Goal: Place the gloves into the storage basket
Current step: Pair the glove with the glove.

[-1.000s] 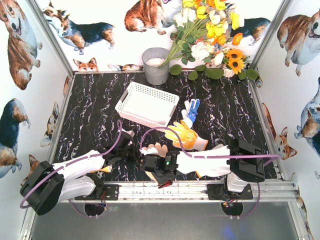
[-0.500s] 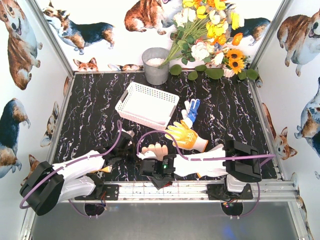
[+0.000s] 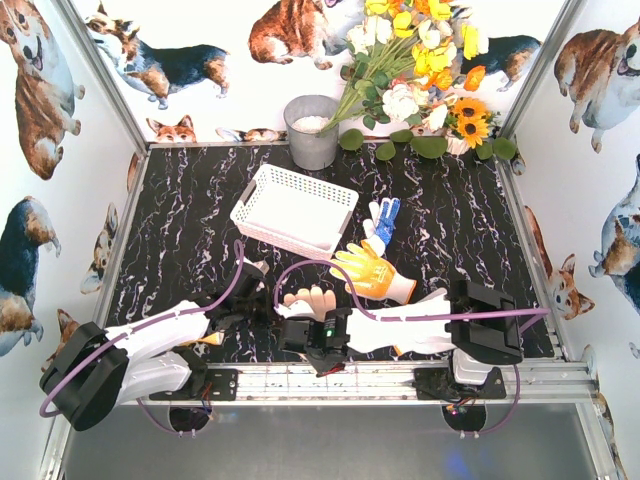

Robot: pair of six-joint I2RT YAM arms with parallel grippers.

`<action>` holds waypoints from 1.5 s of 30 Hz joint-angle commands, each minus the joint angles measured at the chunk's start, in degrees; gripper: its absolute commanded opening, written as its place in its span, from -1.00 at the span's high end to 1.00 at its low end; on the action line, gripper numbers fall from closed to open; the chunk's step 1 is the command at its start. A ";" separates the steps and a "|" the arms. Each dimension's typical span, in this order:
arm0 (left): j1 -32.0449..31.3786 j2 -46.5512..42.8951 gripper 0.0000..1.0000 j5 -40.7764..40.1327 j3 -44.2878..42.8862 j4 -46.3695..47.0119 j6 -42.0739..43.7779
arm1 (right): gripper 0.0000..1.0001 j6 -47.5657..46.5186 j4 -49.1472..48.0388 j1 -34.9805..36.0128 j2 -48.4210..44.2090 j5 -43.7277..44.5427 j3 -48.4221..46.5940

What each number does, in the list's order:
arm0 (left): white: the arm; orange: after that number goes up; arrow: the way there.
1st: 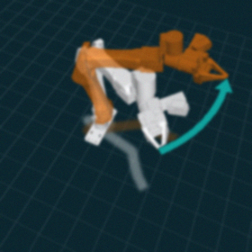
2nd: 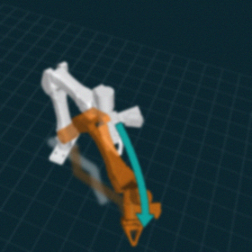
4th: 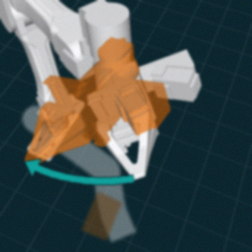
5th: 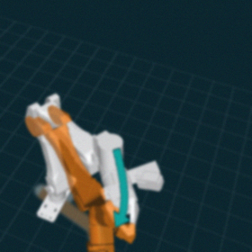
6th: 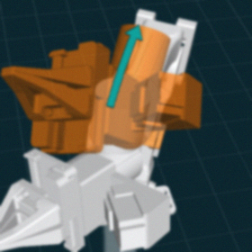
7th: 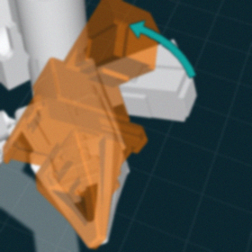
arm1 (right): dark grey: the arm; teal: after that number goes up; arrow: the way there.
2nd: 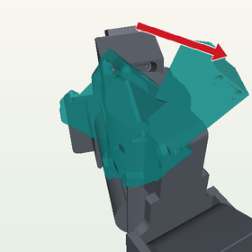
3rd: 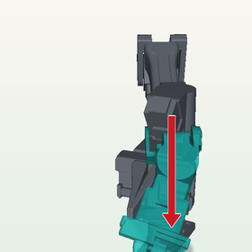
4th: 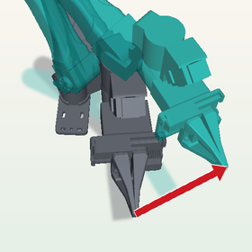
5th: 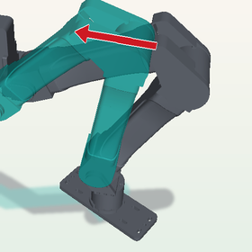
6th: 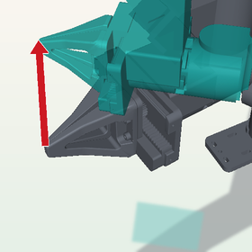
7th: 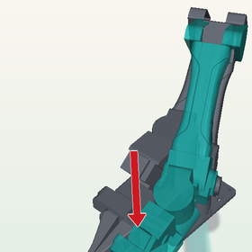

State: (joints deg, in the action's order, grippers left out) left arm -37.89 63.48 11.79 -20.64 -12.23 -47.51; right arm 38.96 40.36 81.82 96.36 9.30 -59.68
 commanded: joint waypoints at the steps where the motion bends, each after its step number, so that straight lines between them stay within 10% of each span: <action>1: 0.46 0.77 1.00 -0.82 0.86 -1.39 1.11 | 0.76 0.93 2.44 0.91 -3.27 2.25 -2.28; 34: 0.47 0.25 1.00 -1.07 1.09 -1.83 0.84 | 0.78 4.29 -2.05 2.84 -4.83 -2.97 -0.89; 39: 0.54 0.06 1.00 -0.78 0.91 -1.40 1.19 | 0.51 3.15 -2.82 2.30 -4.75 -4.07 -1.03; 45: 0.69 -3.25 0.36 -1.95 -1.49 -3.59 2.01 | 0.02 2.01 0.62 1.10 -8.30 -1.50 -2.44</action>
State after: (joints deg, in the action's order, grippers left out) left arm -37.82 62.43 12.62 -20.69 -12.10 -47.27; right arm 41.89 40.10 83.79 93.01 5.43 -60.53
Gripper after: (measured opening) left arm 0.249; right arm 0.444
